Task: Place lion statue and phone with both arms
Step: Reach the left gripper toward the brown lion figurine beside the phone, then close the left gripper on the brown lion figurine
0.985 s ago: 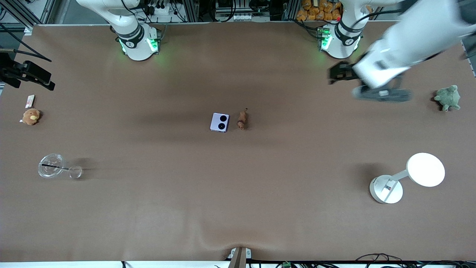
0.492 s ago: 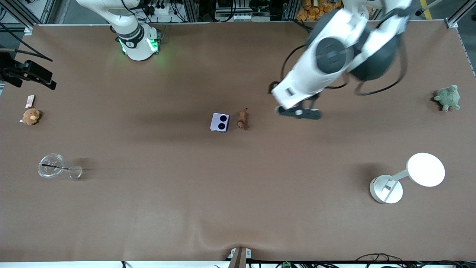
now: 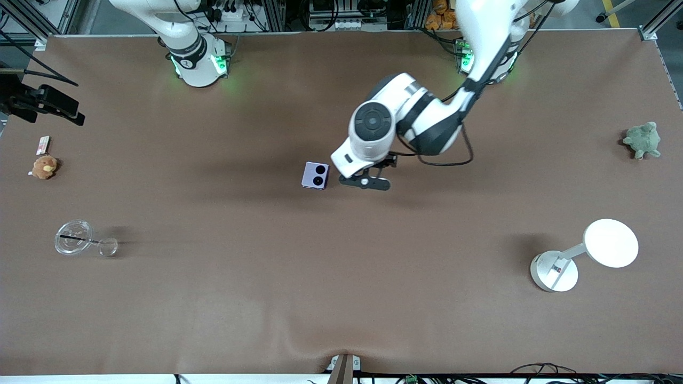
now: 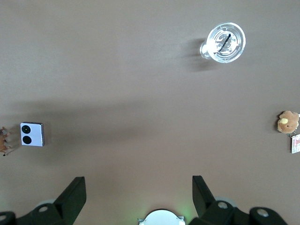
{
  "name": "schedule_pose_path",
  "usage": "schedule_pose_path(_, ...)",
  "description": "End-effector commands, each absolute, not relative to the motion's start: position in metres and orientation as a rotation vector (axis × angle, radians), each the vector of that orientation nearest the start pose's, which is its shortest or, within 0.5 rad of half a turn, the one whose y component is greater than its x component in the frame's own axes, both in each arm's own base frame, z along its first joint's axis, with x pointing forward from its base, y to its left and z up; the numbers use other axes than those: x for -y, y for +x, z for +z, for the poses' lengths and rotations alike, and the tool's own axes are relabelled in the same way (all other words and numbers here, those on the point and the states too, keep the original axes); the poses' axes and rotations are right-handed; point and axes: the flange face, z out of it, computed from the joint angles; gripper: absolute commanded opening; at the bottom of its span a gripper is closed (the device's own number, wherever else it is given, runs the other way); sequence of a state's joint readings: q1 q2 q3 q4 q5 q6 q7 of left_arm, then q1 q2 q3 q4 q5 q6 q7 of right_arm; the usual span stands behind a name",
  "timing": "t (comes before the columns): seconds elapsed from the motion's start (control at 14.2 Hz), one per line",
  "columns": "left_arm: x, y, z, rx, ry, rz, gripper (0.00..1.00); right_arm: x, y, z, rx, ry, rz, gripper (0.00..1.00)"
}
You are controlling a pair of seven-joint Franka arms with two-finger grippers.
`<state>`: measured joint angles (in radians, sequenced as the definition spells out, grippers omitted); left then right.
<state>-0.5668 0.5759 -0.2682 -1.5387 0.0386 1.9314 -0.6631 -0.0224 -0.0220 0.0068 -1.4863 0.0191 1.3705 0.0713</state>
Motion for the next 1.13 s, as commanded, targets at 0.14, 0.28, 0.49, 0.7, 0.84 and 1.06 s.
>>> schedule_pose_path(0.14, 0.529, 0.448, 0.255, -0.195, -3.012, 0.171, 1.0, 0.012, 0.524, 0.66, -0.142, -3.096, 0.153, 1.0)
schedule_pose_path(0.28, 0.536, 0.442, 0.242, -0.192, -3.009, 0.14, 1.0, 0.012, 0.524, 0.66, -0.142, -3.096, 0.151, 1.0)
schedule_pose_path(0.49, 0.54, 0.443, 0.222, -0.169, -3.022, 0.106, 1.0, 0.012, 0.524, 0.66, -0.142, -3.096, 0.151, 1.0)
schedule_pose_path(0.7, 0.547, 0.438, 0.207, -0.138, -3.033, 0.064, 1.0, 0.012, 0.527, 0.657, -0.14, -3.095, 0.16, 1.0)
schedule_pose_path(0.84, 0.547, 0.436, 0.2, -0.114, -3.027, 0.072, 1.0, 0.012, 0.528, 0.656, -0.14, -3.095, 0.16, 1.0)
schedule_pose_path(1.06, 0.547, 0.438, 0.203, -0.058, -3.031, 0.064, 0.09, 0.011, 0.528, 0.656, -0.137, -3.095, 0.163, 1.0)
